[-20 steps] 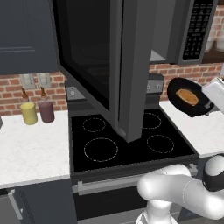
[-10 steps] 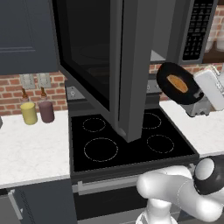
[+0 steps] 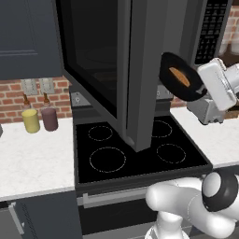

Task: Open the microwave, place the bowl with waffle inside the microwave, then close the microwave door and turn it on.

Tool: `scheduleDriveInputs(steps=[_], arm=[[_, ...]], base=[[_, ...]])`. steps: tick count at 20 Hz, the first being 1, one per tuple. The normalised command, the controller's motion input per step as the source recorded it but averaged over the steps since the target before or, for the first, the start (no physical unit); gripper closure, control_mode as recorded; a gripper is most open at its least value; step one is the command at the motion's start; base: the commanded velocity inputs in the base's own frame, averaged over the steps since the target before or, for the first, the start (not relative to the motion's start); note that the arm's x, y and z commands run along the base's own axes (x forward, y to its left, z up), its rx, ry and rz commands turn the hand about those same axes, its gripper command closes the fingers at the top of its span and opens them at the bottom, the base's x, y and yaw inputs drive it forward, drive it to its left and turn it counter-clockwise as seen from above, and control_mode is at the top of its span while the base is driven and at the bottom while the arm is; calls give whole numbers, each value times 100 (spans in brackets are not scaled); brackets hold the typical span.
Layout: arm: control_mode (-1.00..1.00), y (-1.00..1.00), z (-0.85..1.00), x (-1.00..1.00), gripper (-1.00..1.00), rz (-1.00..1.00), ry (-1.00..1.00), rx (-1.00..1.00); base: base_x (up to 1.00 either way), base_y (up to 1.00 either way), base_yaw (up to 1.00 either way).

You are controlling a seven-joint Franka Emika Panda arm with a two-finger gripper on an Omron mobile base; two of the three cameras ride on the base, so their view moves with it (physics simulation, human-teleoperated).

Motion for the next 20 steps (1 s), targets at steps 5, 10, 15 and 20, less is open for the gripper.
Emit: scheduleDriveInputs(steps=[5, 10, 15, 20], arm=[[-100, 55, 27, 10, 100, -2, 0, -2], [-100, 53, 19, 17, 100, -11, 0, -7], [-100, 33, 10, 34, 100, -6, 0, -1], [-100, 27, 24, 36, 100, -4, 0, 5]], base=[[0, 0, 0], [0, 0, 0], [0, 0, 0], [0, 0, 0]])
